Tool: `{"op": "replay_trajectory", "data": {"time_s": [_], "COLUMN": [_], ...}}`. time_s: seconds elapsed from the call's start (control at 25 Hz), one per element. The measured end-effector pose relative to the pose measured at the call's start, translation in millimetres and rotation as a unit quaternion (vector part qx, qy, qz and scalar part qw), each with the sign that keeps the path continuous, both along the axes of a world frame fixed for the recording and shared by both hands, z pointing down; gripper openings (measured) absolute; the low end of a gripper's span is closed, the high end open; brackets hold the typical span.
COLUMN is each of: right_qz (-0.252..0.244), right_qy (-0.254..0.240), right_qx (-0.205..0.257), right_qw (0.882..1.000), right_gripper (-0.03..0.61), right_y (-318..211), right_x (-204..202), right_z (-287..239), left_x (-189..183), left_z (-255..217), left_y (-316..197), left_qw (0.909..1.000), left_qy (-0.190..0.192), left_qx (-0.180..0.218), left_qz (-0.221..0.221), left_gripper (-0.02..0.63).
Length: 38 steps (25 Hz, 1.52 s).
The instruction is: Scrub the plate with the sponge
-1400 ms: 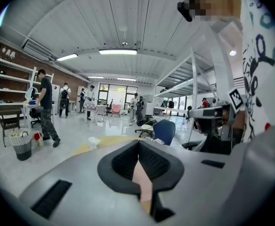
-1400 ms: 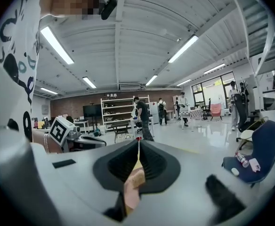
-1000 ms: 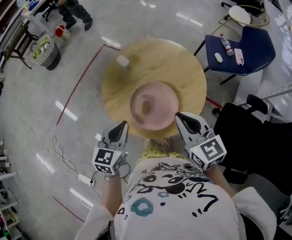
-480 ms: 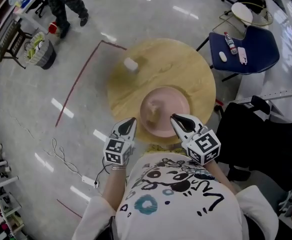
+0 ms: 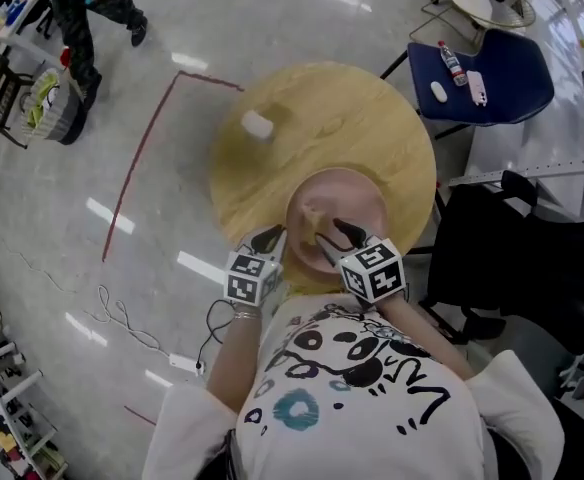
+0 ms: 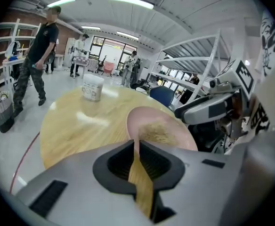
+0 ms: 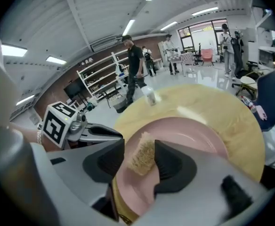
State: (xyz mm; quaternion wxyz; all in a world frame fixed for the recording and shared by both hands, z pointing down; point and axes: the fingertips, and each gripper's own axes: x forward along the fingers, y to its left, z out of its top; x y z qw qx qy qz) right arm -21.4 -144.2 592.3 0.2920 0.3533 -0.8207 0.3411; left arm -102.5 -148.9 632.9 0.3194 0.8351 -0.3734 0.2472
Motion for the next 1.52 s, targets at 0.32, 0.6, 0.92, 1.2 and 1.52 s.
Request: {"op": "replay_trajectory", "data": {"time_s": [0.32,0.6,0.92,1.2,1.52], "right_qz": [0.070,0.012,-0.051,-0.185,-0.212], "right_qy": [0.036,0.035,0.034,0.078,0.108], "right_qx": [-0.114,-0.107,-0.071,-0.067,-0.061], "right_qw": [0.990,0.994,0.996,0.977,0.969], "right_gripper": [0.216,0.215,0.089,0.087,0.087], "right_y": [-5,-2,-11,-18,-38], "right_x": [-8,-11,0,-8,-7], "right_z": [62,64,50,57,62], "left_x": [6,11,11,12,11], "left_z": [25,25,20,21,23], "left_y": [-4,-4,-5,-5,-5], "left_qw": [0.9978,0.9970,0.9925,0.9893,0.9890], "left_qy": [-0.040,-0.045,-0.027,-0.020,-0.023], "left_qx": [-0.048,-0.046,-0.046,-0.046,-0.045], "left_qz": [0.021,-0.042,-0.110,-0.137,-0.139], "left_gripper": [0.121,0.057,0.041,0.038,0.037]}}
